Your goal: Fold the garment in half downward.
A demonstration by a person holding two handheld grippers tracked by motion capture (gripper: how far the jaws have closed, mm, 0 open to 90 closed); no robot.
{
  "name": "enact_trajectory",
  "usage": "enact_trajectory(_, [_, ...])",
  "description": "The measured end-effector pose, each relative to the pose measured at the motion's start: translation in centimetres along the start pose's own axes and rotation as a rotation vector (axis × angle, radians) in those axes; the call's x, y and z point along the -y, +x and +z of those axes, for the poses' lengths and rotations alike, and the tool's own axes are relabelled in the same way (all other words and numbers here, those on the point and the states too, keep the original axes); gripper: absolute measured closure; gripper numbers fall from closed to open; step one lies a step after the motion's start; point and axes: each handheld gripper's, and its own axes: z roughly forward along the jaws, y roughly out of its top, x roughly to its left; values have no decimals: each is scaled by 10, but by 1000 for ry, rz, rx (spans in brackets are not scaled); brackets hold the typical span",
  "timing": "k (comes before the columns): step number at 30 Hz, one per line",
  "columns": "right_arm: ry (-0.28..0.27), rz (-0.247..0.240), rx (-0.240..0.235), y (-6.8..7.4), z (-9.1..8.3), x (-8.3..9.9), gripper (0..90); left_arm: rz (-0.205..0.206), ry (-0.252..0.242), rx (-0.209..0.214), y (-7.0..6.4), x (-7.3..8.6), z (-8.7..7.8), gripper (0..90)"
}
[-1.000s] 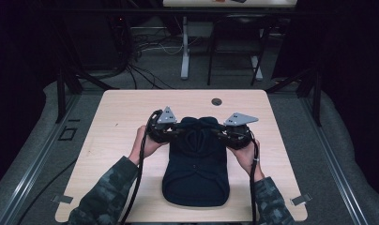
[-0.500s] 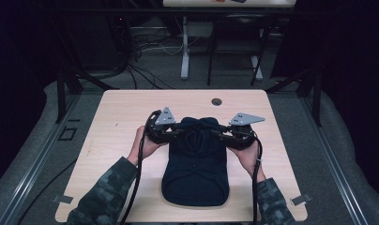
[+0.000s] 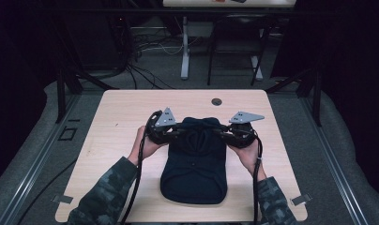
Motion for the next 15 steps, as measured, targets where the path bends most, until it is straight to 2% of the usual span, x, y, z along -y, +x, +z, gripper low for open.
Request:
enact_trajectory(2, [-11,-4,8,2,0,0,749,-15,8,15,1,2,-1,714])
enact_trajectory(5, [-30,-40,27,7,0,2,757,-23,29,53,2,4,0,666])
enact_trajectory(6, [-43,-64,33,9,1,2,761,-25,38,75,2,4,0,591])
enact_trajectory(7, [-43,-64,33,9,1,2,761,-24,44,84,2,5,1,591])
enact_trajectory(10, [-66,-96,36,13,1,3,765,-6,81,72,-2,6,6,538])
enact_trajectory(11, [-66,-116,33,14,1,3,766,1,90,64,-4,6,7,546])
enact_trajectory(12, [-61,-140,35,16,1,3,765,14,87,39,-6,7,8,643])
enact_trajectory(15, [-56,-158,36,16,0,4,763,11,69,24,-7,9,8,686])
